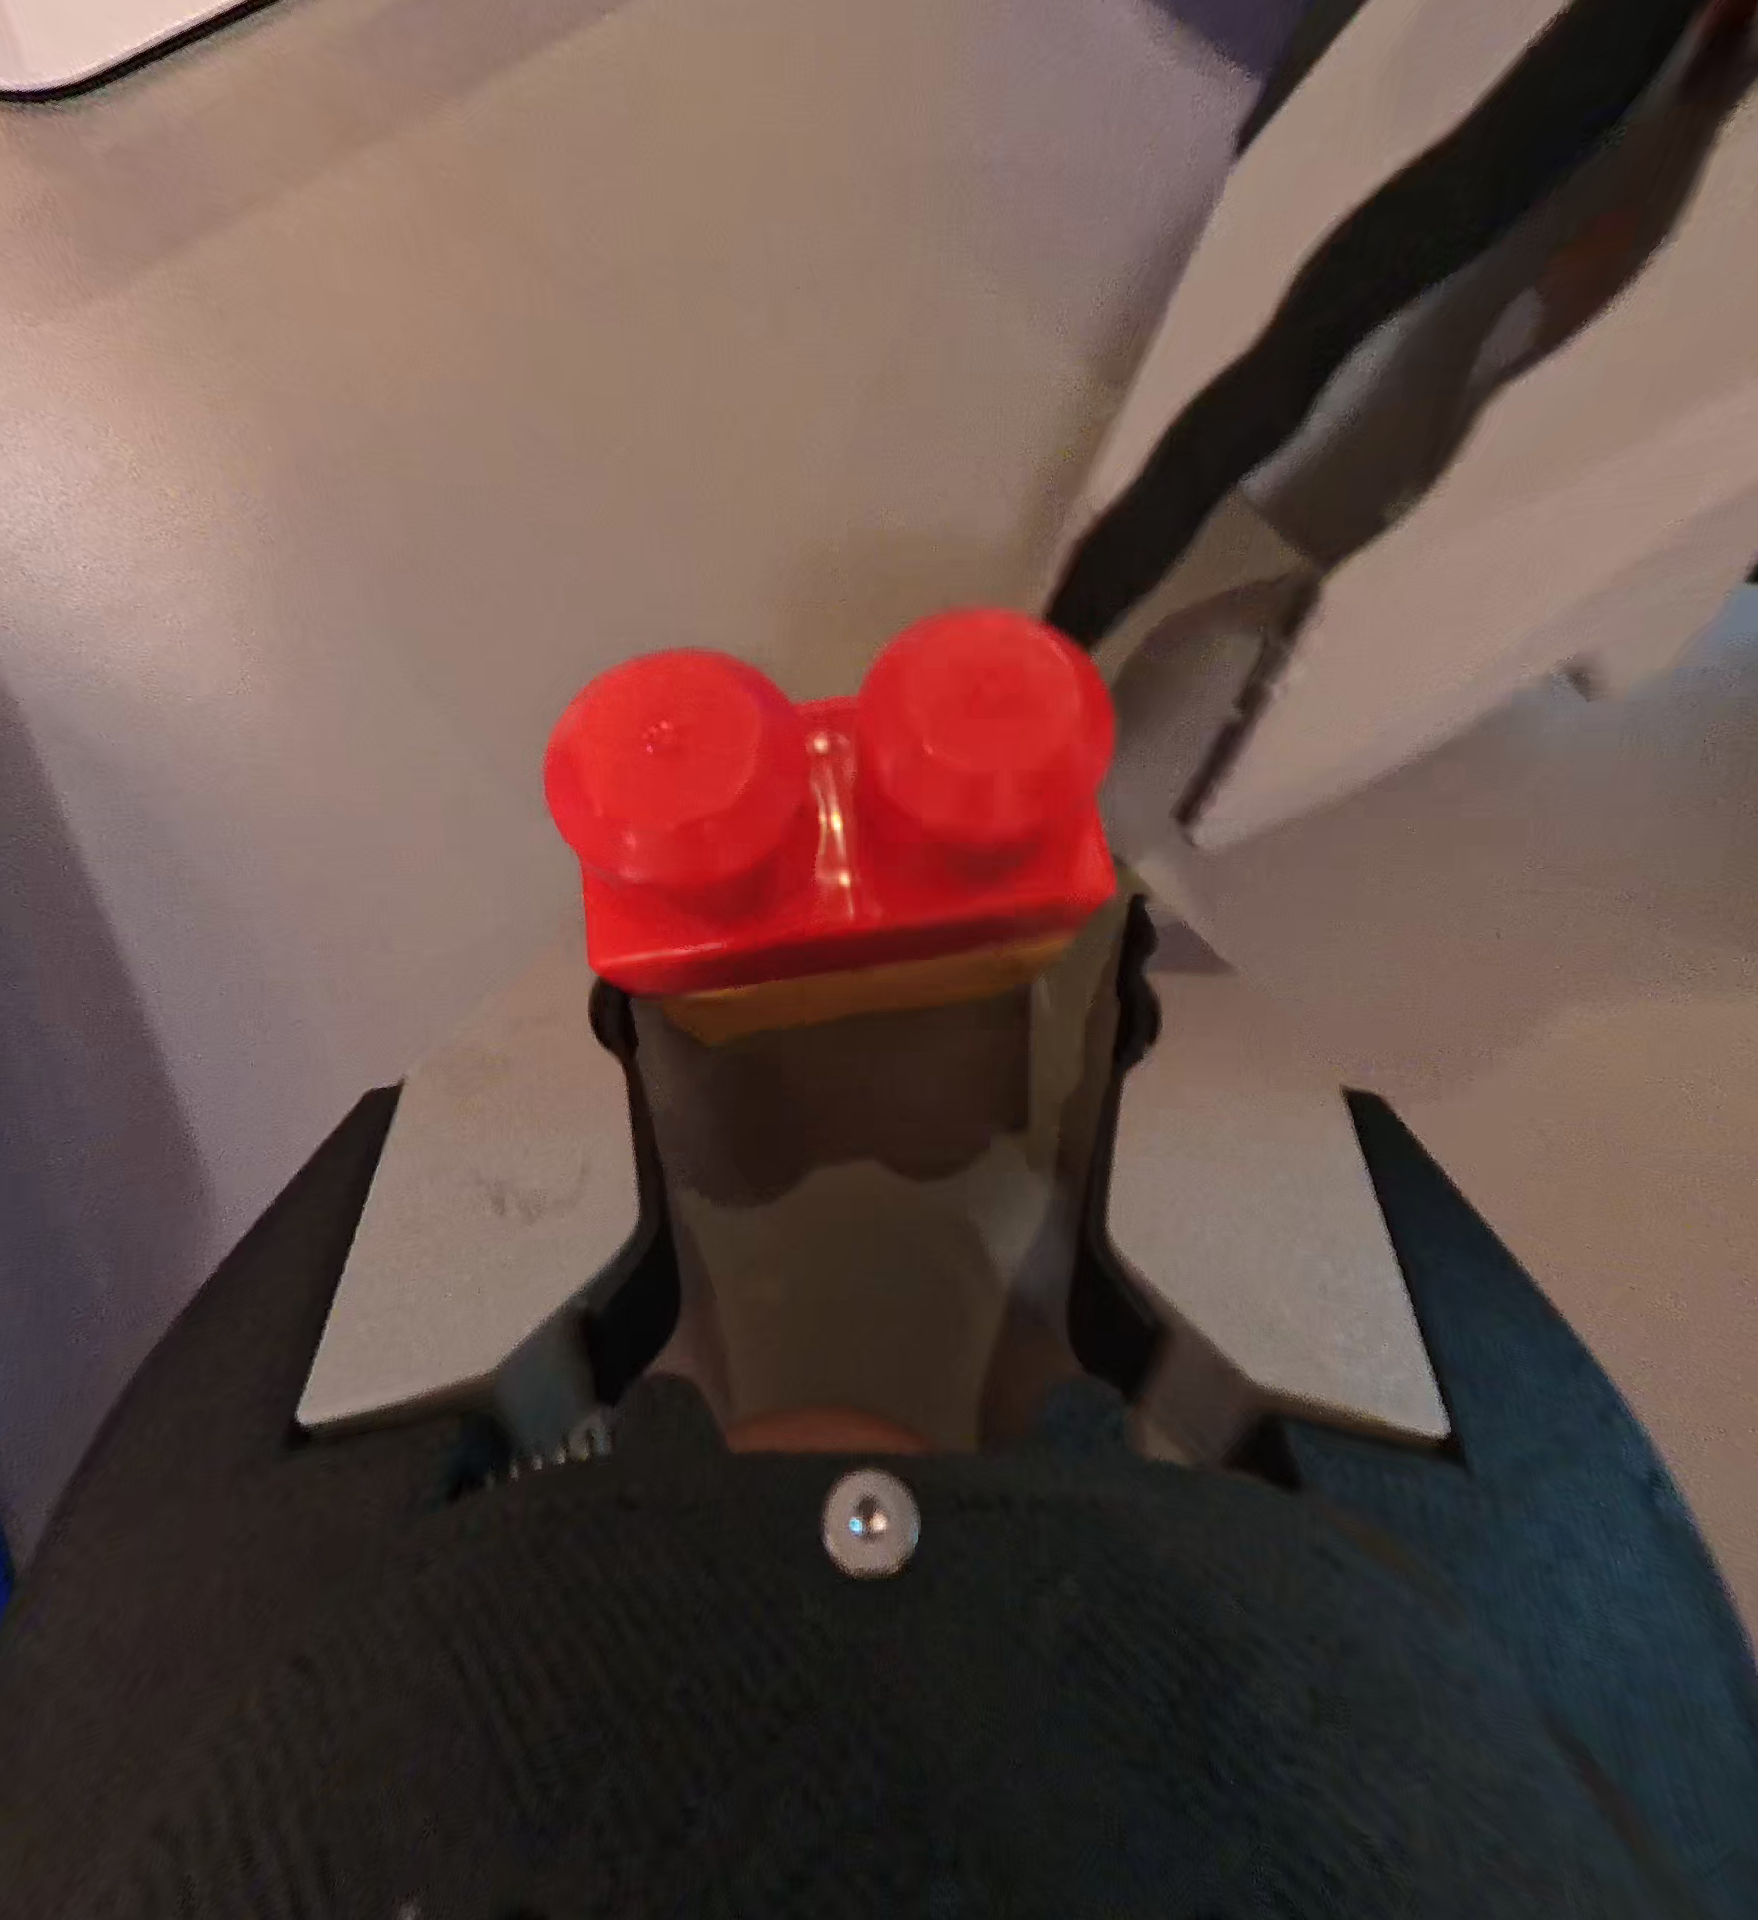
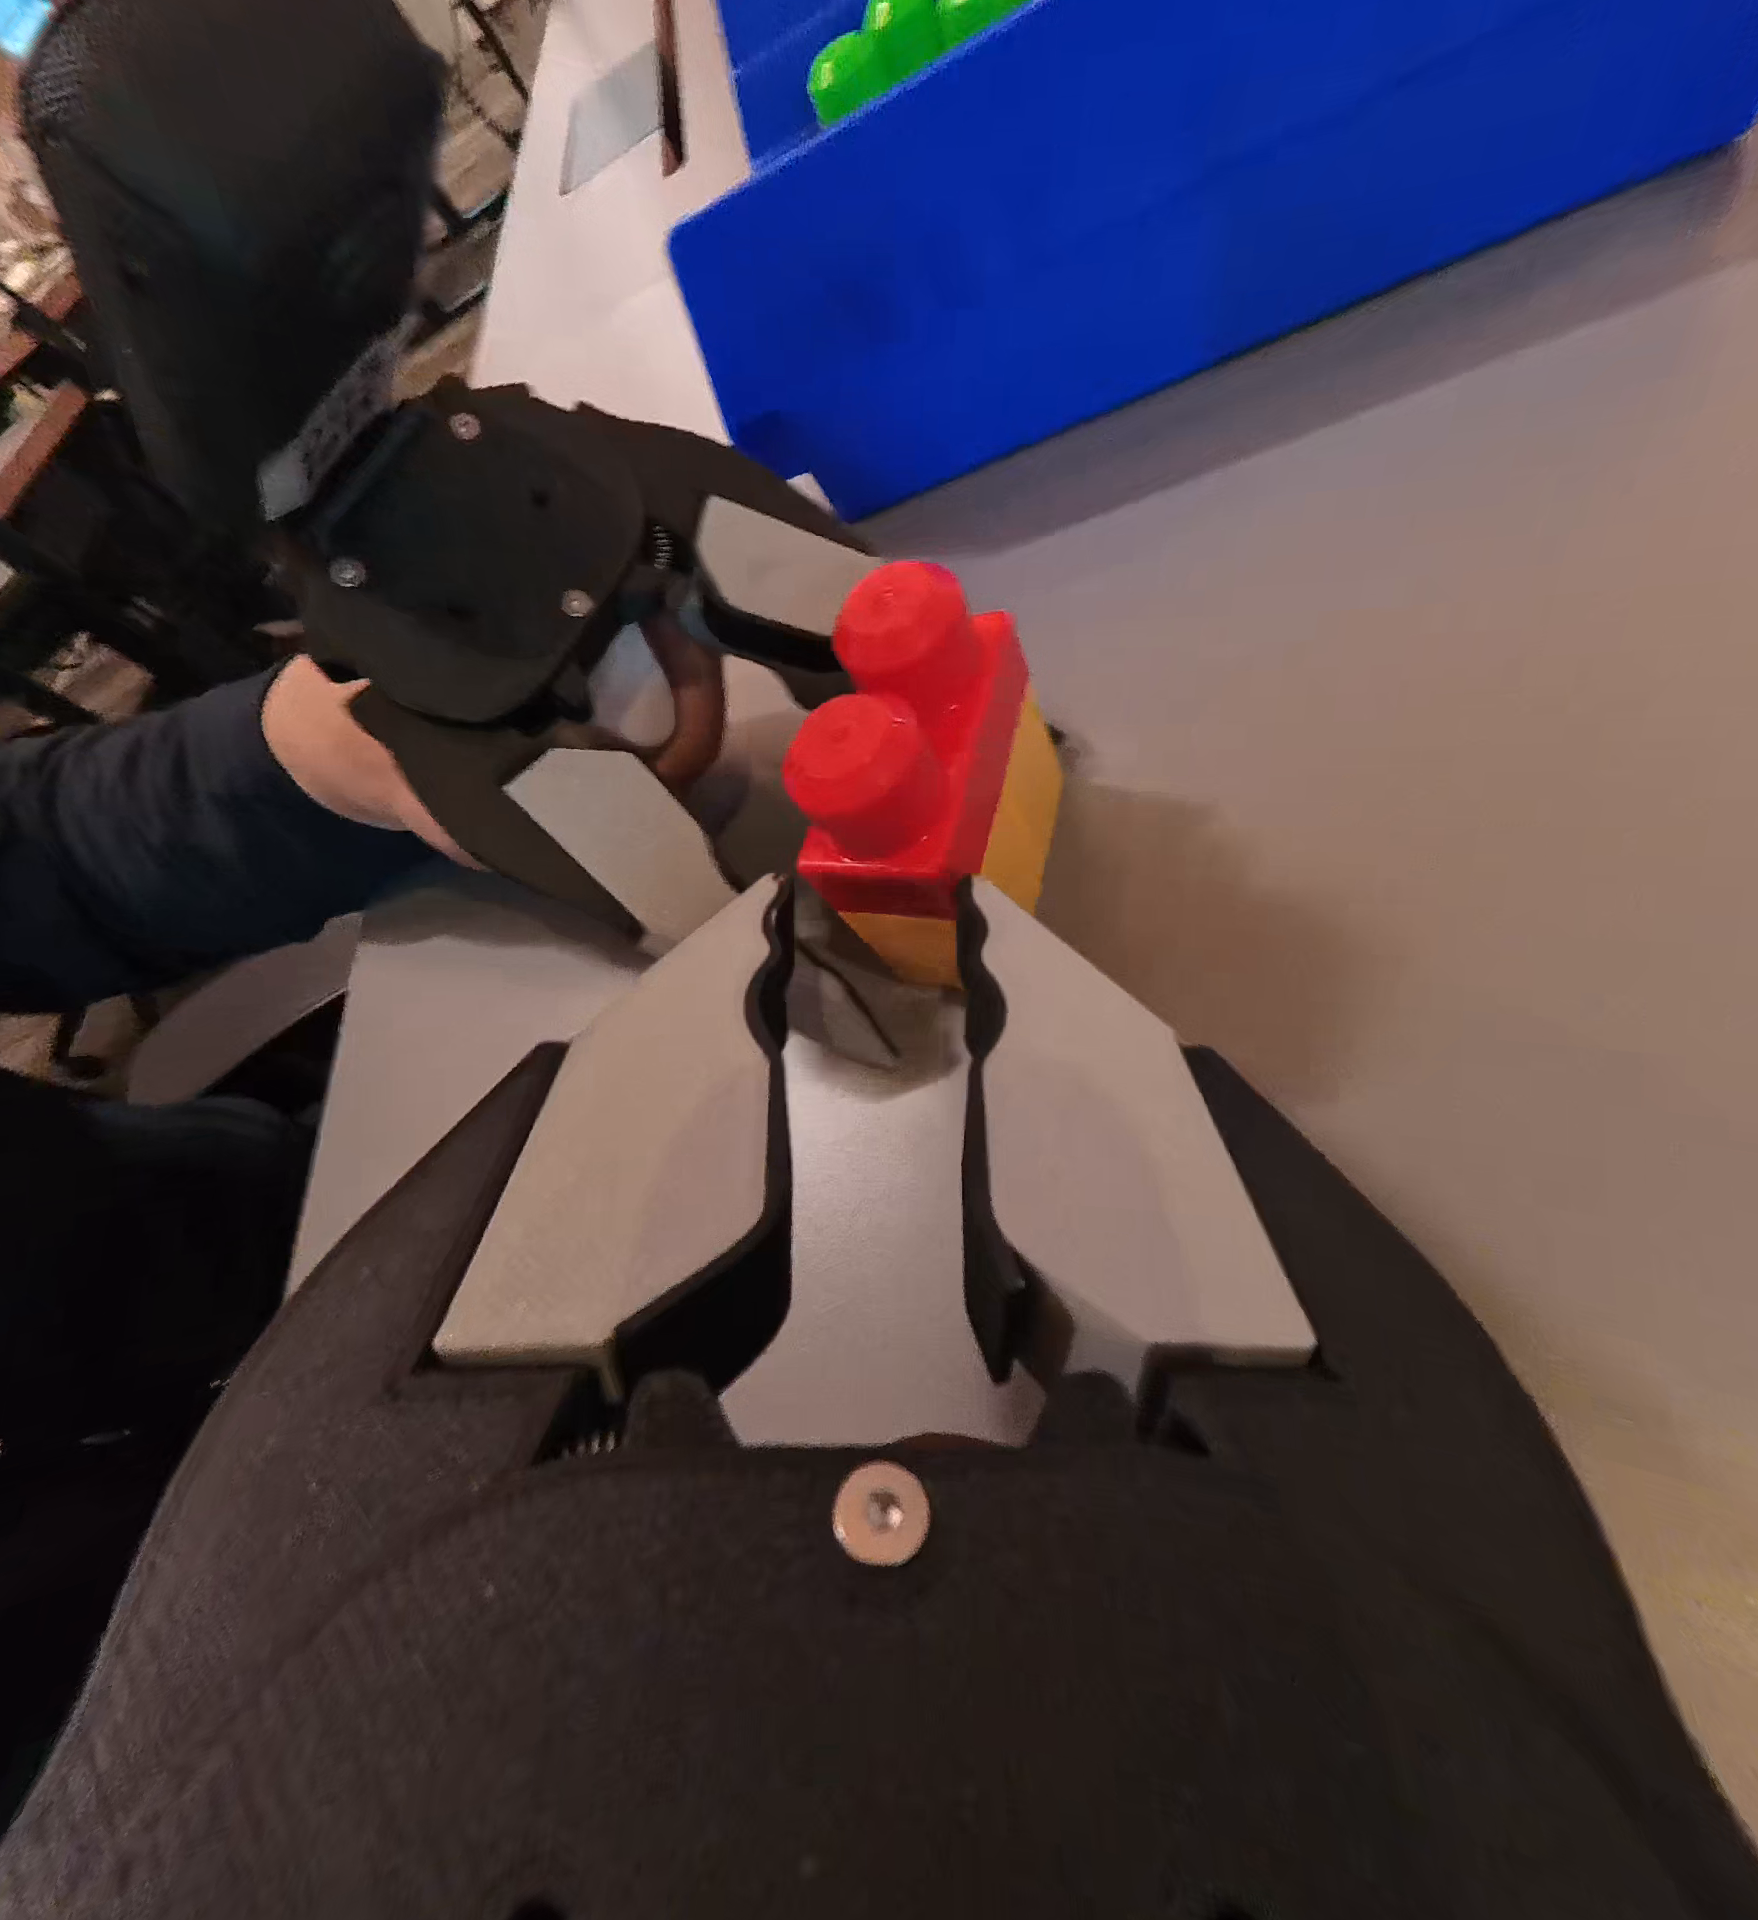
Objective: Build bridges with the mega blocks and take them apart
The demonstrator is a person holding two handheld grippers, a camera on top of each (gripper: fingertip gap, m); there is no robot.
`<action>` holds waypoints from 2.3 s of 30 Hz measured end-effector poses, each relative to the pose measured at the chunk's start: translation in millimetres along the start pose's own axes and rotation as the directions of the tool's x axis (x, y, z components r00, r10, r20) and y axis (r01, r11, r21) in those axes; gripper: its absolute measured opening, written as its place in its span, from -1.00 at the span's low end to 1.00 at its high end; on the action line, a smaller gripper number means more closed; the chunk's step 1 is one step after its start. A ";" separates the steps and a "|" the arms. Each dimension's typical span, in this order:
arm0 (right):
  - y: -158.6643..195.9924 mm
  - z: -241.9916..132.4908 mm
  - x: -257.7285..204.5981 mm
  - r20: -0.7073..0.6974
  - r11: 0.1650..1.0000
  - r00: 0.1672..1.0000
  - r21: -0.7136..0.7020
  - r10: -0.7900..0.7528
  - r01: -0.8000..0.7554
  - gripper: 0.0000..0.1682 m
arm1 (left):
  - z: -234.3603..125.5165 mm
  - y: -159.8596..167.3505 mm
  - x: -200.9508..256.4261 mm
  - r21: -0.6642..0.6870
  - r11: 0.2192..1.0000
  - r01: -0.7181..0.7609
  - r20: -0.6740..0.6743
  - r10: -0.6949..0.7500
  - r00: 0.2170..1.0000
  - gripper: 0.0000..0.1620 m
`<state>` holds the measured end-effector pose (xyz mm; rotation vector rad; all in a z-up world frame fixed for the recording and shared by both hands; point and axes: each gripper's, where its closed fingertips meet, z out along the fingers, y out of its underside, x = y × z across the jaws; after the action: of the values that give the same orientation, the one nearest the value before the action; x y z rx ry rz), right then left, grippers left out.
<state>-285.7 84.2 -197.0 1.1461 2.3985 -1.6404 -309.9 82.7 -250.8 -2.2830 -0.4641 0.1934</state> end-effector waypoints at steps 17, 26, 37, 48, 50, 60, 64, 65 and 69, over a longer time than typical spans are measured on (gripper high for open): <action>-15.1 -12.6 -5.6 0.024 0.997 1.000 0.077 0.010 -0.011 -0.66 | 0.2 -3.4 -6.5 0.020 0.992 -0.126 -0.008 0.126 0.992 0.10; -14.4 -11.6 -5.0 0.013 0.998 1.000 0.069 0.001 -0.002 -0.66 | -4.6 -1.2 -7.8 0.034 0.986 -0.166 -0.006 0.166 0.986 0.08; -9.5 -4.2 -5.1 0.012 0.999 1.000 0.043 0.003 -0.004 -0.65 | -3.6 0.1 -6.9 0.027 0.990 -0.139 -0.028 0.140 0.990 0.03; 3.9 7.4 -0.6 -0.001 1.000 1.000 -0.023 0.011 -0.011 -0.63 | 7.2 -5.1 -2.7 0.010 0.989 -0.151 -0.161 0.150 0.975 0.00; 3.3 6.0 2.0 0.000 1.000 1.000 -0.012 0.029 -0.029 -0.62 | 9.8 -7.5 -2.6 0.013 0.986 -0.165 -0.175 0.164 0.971 0.00; -5.8 -4.0 3.2 0.000 0.999 0.999 0.038 0.035 -0.035 -0.62 | 3.8 -18.9 0.4 0.101 0.974 -0.201 -0.200 0.218 0.955 -0.03; -17.2 -11.8 2.2 0.002 0.994 0.999 0.103 0.044 -0.044 -0.62 | 5.2 -13.4 -13.8 0.068 0.973 -0.221 -0.130 0.228 0.965 -0.04; -21.3 -12.9 0.0 0.002 0.992 0.999 0.123 0.041 -0.041 -0.61 | 6.8 -11.8 -15.9 0.055 0.966 -0.251 -0.100 0.255 0.962 -0.04; -27.5 -5.4 2.1 -0.135 0.994 0.991 0.111 -0.007 0.022 -0.54 | 8.4 -15.9 -10.8 0.049 0.956 -0.290 -0.063 0.293 0.954 -0.03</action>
<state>-301.0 84.8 -173.4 1.3000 2.4252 -1.7778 -326.5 94.2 -245.0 -2.3029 -0.0831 0.2663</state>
